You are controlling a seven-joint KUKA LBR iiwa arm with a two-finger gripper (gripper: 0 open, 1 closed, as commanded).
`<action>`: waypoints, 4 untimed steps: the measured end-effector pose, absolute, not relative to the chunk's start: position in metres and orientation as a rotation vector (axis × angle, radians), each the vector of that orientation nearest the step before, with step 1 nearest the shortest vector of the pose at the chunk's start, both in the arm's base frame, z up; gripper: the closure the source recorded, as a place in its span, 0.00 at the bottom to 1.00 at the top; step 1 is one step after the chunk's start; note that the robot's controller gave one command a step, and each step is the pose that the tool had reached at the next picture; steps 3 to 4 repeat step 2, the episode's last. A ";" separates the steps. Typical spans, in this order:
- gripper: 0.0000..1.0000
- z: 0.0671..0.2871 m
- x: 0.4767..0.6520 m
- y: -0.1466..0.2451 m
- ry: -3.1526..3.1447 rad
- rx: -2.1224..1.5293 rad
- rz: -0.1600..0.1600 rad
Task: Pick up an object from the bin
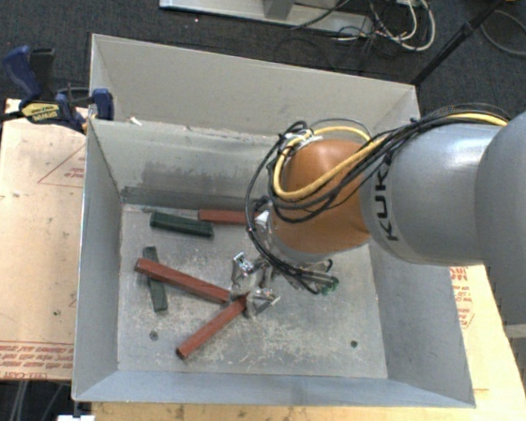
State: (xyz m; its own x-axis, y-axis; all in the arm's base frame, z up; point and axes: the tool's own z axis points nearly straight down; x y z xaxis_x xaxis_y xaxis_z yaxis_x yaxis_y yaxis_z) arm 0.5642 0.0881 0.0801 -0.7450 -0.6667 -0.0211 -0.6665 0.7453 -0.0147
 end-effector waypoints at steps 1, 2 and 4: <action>1.00 0.080 0.564 0.088 2.912 -1.112 -0.010; 1.00 0.252 0.552 0.106 2.933 -1.091 -0.001; 1.00 0.252 0.552 0.106 2.933 -1.091 -0.001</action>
Offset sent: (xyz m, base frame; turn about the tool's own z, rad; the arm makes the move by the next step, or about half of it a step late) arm -0.0146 0.0165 0.1671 0.0183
